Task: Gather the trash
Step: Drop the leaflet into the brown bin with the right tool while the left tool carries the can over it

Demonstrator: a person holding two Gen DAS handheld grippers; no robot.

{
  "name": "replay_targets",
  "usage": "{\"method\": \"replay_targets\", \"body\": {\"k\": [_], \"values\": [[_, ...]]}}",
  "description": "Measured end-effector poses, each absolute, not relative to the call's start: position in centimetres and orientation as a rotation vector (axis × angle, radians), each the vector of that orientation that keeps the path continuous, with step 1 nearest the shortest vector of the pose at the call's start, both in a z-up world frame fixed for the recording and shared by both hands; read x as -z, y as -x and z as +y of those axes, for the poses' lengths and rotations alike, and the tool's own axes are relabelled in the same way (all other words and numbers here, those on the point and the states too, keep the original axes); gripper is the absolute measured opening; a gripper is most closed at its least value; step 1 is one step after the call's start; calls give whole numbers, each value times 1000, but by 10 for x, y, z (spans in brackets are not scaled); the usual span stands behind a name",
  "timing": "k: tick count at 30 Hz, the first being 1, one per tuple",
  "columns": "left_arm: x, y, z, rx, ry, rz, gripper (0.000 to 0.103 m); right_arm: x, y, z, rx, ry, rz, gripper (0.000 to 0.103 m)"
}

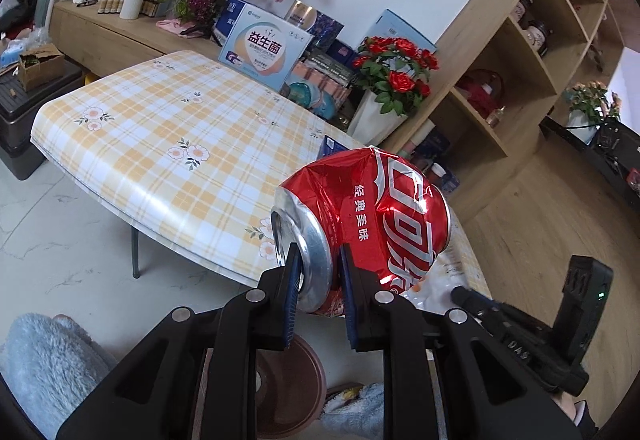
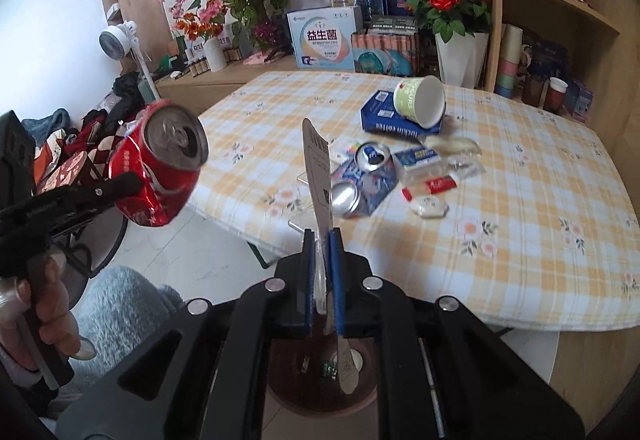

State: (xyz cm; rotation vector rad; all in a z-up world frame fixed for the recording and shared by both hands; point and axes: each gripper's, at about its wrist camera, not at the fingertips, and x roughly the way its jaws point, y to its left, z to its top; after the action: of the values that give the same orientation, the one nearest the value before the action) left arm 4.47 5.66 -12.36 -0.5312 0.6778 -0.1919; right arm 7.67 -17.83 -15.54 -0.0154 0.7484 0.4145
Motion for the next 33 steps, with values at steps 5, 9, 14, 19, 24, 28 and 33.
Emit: {"method": "replay_targets", "body": {"k": [5, 9, 14, 19, 24, 28, 33], "values": [[129, -31, 53, 198, 515, 687, 19, 177, -66, -173, -432, 13, 807, 11], [136, -35, 54, 181, 516, 696, 19, 195, -70, -167, -450, 13, 853, 11], [146, -35, 50, 173, 488, 711, 19, 223, -70, -161, -479, -8, 911, 11], [161, -42, 50, 162, 488, 755, 19, 250, -70, -159, -482, -39, 978, 11], [170, -44, 47, 156, 485, 779, 19, 264, -75, -161, -482, -44, 1008, 11], [172, -44, 44, 154, 470, 787, 19, 273, -78, -163, -473, -60, 1029, 12], [175, -45, 41, 149, 451, 799, 19, 276, -80, -168, -458, -85, 1023, 34]]}}
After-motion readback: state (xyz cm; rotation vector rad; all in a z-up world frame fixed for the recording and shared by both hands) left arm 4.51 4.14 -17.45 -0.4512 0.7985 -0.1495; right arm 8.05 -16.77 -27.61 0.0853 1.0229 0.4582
